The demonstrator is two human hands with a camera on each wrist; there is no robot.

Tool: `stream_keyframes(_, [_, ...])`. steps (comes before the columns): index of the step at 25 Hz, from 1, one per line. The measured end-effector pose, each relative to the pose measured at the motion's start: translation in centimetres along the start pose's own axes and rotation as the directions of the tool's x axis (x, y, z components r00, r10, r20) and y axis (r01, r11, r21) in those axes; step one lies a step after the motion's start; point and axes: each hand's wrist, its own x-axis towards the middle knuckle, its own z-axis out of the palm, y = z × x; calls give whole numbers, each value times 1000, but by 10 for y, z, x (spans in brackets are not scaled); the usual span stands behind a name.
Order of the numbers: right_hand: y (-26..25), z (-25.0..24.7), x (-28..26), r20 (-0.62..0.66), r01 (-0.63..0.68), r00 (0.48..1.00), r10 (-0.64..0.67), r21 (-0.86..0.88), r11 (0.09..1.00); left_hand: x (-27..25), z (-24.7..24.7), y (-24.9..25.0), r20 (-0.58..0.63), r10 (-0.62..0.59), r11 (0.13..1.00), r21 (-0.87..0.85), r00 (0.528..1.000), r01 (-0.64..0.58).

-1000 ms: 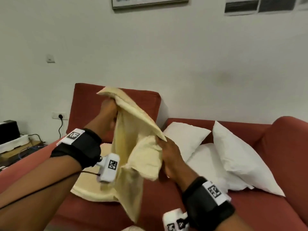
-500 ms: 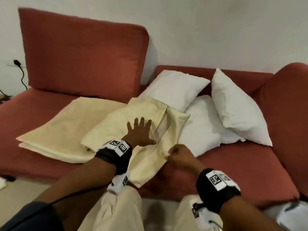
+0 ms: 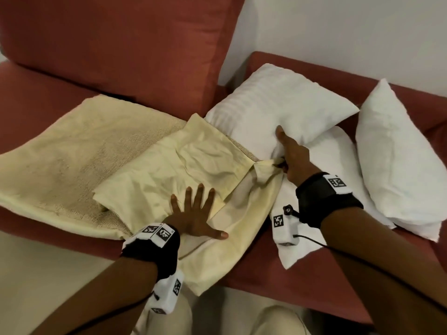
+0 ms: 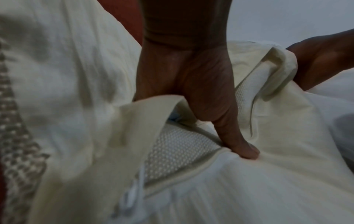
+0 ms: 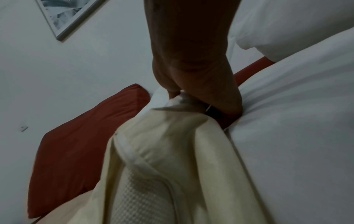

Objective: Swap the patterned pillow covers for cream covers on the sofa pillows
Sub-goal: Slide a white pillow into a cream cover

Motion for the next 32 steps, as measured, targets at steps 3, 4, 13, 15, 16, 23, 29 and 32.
stream_keyframes(3, [-7, 11, 16, 1, 59, 998, -59, -38, 998, -2, -2, 2, 21, -13, 1000, 6, 1000, 13])
stream_keyframes(4, [-18, 11, 14, 16, 67, 998, -68, 3, 998, -2, -2, 3, 20, -10, 1000, -1, 1000, 10])
stream_keyframes(13, [-126, -66, -78, 42, 286, 936, -349, 487, 825, -23, -22, 12, -47, -74, 997, -20, 996, 73])
stream_keyframes(15, [-115, -100, -119, 82, 260, 937, -341, 490, 832, -42, -26, 17, -59, -54, 998, -44, 997, 52])
stream_keyframes(16, [-105, -120, -140, 101, 265, 931, -351, 475, 839, -54, -32, 24, -76, -56, 989, -139, 996, 45])
stream_keyframes(23, [32, -224, -235, 345, 142, 918, -194, 171, 975, -189, -56, 57, -178, -151, 42, -984, 972, -174])
stream_keyframes(29, [73, -256, -276, 437, 240, 878, 196, -755, 610, -247, -22, 17, -27, -74, 500, -866, 997, 14])
stream_keyframes(32, [48, -257, -272, 410, 395, 902, 135, -910, 124, -261, -15, 16, 188, 51, 825, -561, 981, 64])
